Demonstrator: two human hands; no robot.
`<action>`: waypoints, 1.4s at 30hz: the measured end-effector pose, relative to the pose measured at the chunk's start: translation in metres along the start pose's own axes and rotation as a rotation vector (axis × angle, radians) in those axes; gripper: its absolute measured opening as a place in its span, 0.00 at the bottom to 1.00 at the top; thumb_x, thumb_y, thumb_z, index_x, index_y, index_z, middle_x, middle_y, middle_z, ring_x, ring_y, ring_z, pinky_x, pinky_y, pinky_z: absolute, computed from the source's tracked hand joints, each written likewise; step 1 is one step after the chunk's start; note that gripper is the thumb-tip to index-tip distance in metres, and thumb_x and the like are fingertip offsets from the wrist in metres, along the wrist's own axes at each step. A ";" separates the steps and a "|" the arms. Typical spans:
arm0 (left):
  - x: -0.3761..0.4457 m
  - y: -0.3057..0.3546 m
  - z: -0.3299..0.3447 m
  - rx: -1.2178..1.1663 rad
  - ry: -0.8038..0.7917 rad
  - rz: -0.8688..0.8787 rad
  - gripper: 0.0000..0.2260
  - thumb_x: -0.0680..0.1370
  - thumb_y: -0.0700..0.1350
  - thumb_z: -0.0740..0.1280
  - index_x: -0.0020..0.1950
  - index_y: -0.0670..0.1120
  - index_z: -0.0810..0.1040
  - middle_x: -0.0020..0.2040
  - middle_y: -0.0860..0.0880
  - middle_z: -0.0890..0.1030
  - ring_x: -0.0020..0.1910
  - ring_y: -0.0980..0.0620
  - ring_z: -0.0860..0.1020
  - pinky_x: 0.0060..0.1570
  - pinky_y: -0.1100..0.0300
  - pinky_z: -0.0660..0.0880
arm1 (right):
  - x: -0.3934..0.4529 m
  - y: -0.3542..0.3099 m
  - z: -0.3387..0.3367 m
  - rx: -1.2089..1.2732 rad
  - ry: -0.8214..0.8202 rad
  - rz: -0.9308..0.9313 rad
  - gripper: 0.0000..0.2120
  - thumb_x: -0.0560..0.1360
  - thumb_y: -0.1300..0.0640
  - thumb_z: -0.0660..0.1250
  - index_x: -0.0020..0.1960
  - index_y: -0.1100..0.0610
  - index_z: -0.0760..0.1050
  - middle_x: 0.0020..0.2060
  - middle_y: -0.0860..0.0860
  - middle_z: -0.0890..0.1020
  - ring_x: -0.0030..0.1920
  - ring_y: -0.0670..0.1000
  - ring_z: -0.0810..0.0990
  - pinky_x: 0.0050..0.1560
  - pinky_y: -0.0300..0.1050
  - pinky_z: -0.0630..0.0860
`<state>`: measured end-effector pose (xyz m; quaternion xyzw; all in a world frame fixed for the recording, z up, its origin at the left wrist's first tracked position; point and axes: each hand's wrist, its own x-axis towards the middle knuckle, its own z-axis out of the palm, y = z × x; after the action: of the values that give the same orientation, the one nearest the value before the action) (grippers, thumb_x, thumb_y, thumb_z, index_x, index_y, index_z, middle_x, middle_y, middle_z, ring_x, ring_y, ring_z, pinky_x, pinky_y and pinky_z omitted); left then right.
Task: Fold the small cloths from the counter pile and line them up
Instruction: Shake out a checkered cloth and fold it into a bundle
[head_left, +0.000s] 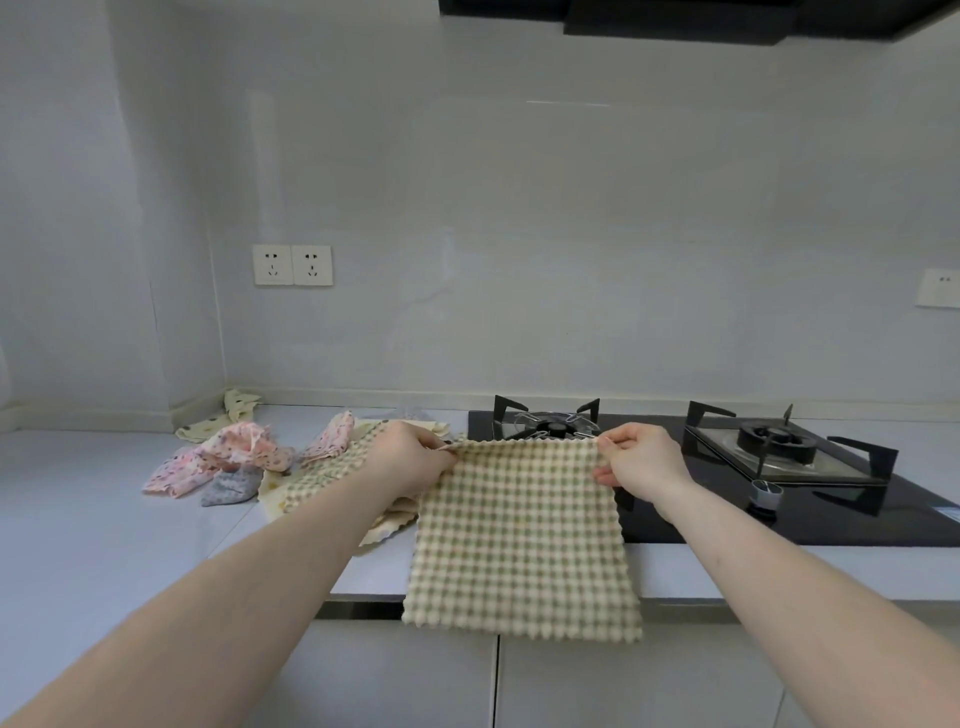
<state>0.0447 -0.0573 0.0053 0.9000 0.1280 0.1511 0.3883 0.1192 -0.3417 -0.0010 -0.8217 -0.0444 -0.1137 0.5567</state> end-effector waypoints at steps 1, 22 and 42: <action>0.003 -0.001 0.002 -0.031 0.005 -0.016 0.04 0.76 0.48 0.74 0.43 0.50 0.86 0.33 0.51 0.82 0.33 0.49 0.81 0.42 0.53 0.84 | 0.004 0.003 0.001 0.004 -0.001 0.002 0.05 0.80 0.59 0.69 0.51 0.60 0.82 0.41 0.55 0.87 0.36 0.52 0.88 0.41 0.46 0.85; -0.064 -0.049 0.003 0.204 0.006 0.311 0.11 0.75 0.46 0.76 0.39 0.63 0.83 0.49 0.63 0.81 0.45 0.61 0.79 0.45 0.63 0.77 | -0.060 0.050 -0.024 -0.278 -0.146 -0.345 0.15 0.80 0.66 0.66 0.46 0.48 0.85 0.43 0.43 0.87 0.42 0.41 0.86 0.50 0.41 0.83; -0.101 -0.068 0.010 0.279 -0.111 0.261 0.08 0.75 0.46 0.68 0.42 0.57 0.87 0.46 0.61 0.85 0.47 0.61 0.81 0.50 0.60 0.79 | -0.114 0.089 -0.033 -0.431 -0.224 -0.418 0.17 0.77 0.63 0.69 0.43 0.40 0.84 0.49 0.34 0.85 0.50 0.34 0.82 0.58 0.35 0.77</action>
<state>-0.0522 -0.0535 -0.0692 0.9609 0.0082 0.1314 0.2436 0.0219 -0.3998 -0.0962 -0.9011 -0.2483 -0.1412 0.3261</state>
